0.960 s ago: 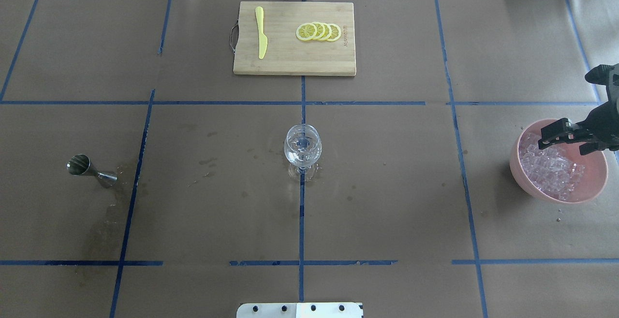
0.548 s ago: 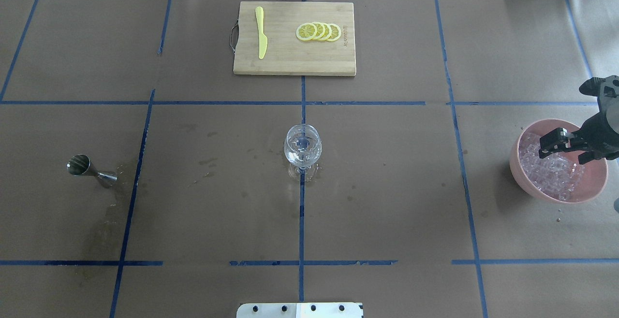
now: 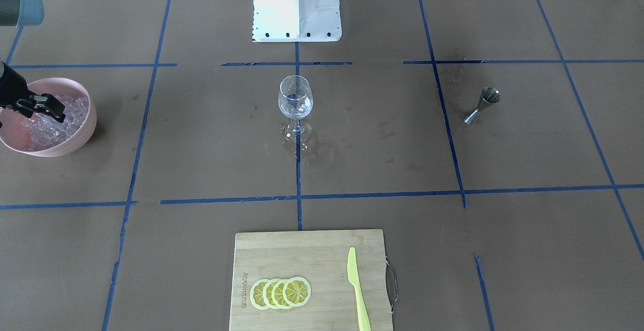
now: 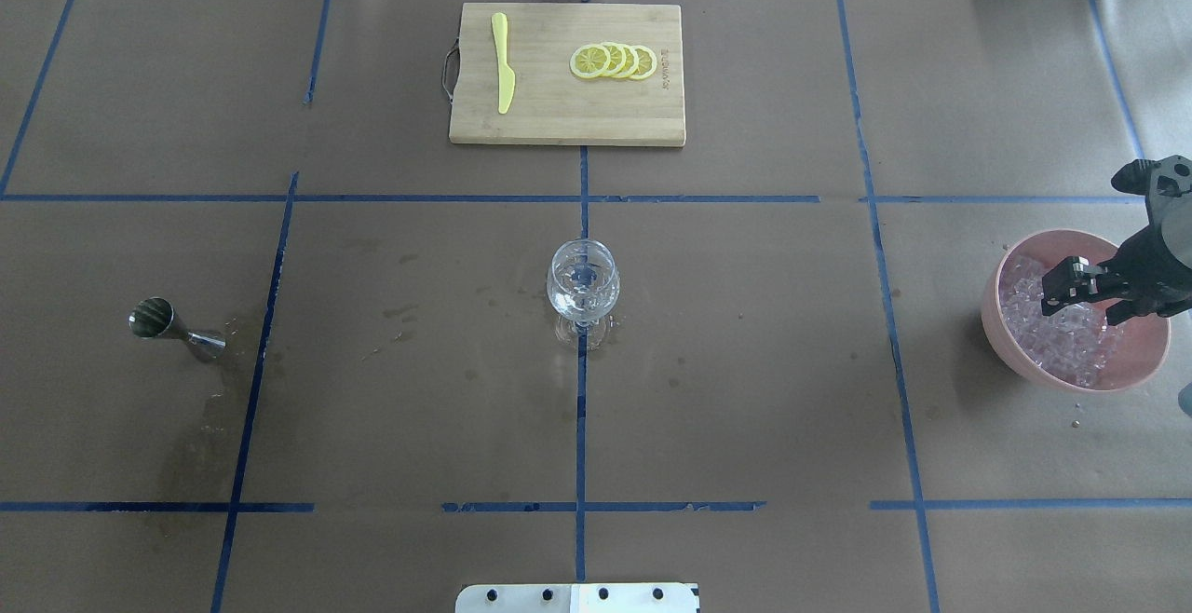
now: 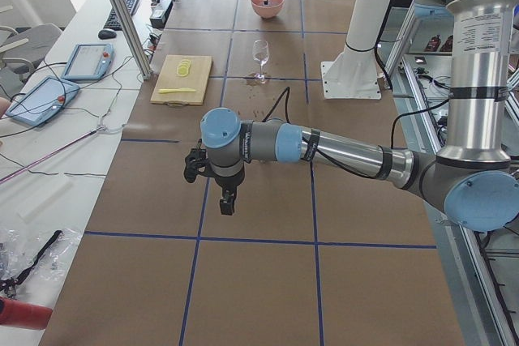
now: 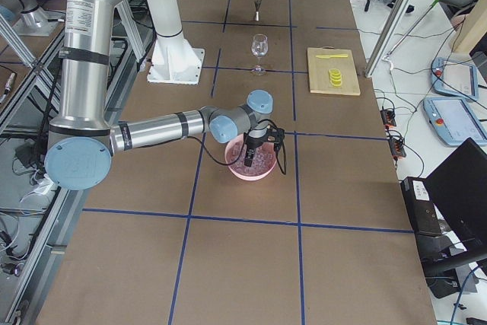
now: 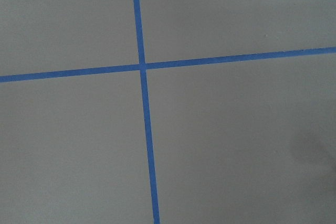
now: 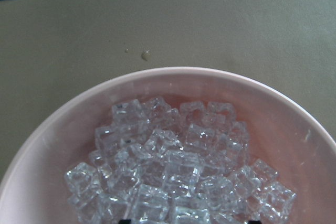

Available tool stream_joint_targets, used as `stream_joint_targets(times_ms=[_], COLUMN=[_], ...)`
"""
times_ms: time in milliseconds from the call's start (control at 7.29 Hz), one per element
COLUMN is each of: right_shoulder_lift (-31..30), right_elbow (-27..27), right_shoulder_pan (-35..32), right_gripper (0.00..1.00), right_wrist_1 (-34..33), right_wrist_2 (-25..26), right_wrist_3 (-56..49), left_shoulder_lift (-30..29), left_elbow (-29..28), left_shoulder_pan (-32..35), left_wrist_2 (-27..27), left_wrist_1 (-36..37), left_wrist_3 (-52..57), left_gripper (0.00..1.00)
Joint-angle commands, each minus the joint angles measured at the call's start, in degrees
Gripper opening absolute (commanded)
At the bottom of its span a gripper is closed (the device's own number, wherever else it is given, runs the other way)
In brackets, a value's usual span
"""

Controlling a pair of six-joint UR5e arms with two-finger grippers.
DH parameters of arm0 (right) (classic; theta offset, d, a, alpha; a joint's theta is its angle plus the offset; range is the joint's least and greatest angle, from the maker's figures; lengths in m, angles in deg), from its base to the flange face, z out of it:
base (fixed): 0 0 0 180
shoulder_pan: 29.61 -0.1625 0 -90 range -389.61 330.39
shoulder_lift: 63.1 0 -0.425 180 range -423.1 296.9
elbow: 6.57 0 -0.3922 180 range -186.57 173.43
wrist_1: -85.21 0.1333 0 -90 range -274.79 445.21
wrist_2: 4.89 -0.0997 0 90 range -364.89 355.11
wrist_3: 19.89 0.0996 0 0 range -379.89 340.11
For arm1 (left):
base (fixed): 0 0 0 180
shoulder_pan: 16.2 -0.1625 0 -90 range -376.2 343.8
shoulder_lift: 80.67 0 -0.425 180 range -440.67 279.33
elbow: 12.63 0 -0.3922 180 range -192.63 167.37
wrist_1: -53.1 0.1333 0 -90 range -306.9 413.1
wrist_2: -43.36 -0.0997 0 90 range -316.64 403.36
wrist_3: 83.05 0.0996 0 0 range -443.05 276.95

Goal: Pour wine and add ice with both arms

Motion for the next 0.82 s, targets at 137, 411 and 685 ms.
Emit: stream_joint_targets(times_ms=[137,411,685], right_shoulder_lift=[-0.18,0.25,0.61], right_elbow=[0.08,-2.01,-10.59], right_shoulder_pan=[0.07,-0.10,-3.26], right_gripper=[0.00,0.00,0.00], right_wrist_1=[0.00,-0.08,-0.96], right_wrist_2=[0.02,-0.50,-1.38], right_wrist_3=[0.36,0.35,0.44], left_shoulder_lift=[0.13,0.13,0.13], left_elbow=[0.30,0.31,2.49], left_shoulder_pan=[0.03,0.03,0.03], left_wrist_2=[0.09,0.00,0.09], left_wrist_1=[-0.01,-0.01,-0.01], left_wrist_3=[0.00,0.00,0.09], left_gripper=[1.00,1.00,1.00])
